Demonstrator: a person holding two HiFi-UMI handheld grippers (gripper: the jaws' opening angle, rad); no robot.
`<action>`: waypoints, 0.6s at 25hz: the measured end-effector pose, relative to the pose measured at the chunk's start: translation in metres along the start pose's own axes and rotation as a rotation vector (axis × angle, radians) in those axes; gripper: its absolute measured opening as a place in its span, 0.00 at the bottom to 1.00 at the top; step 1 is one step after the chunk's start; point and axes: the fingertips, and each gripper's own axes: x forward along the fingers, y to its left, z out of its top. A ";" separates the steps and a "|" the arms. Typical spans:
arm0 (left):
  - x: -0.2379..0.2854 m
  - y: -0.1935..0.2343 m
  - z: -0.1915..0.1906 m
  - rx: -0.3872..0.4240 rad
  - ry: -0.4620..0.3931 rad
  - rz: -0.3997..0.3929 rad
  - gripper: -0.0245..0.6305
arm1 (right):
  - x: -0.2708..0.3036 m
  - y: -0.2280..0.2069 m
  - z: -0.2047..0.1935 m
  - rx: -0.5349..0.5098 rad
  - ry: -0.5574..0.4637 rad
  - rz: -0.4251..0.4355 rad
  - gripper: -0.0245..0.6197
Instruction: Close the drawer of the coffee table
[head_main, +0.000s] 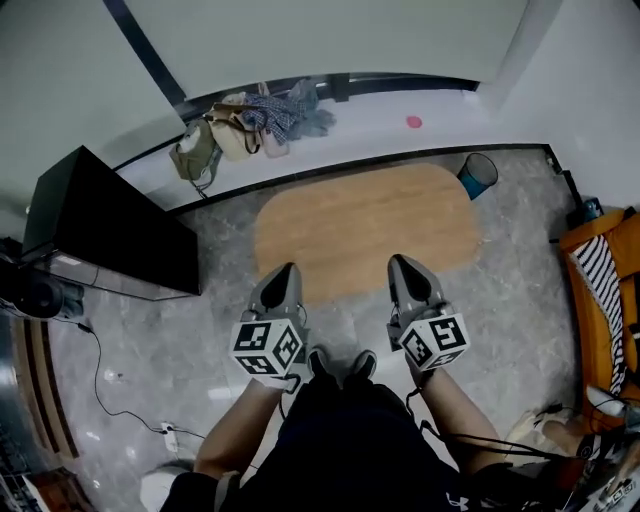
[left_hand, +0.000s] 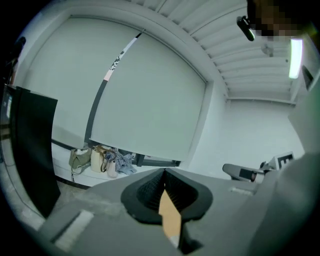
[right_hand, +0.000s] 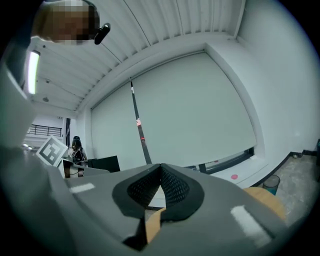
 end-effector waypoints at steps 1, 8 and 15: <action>-0.002 -0.006 0.007 -0.012 -0.011 -0.012 0.04 | -0.001 0.004 0.008 -0.016 -0.005 0.009 0.04; -0.012 -0.025 0.061 0.050 -0.100 -0.057 0.04 | -0.009 0.011 0.055 -0.104 -0.039 0.005 0.04; -0.023 -0.030 0.079 0.165 -0.162 -0.065 0.04 | -0.015 0.018 0.070 -0.174 -0.052 -0.028 0.04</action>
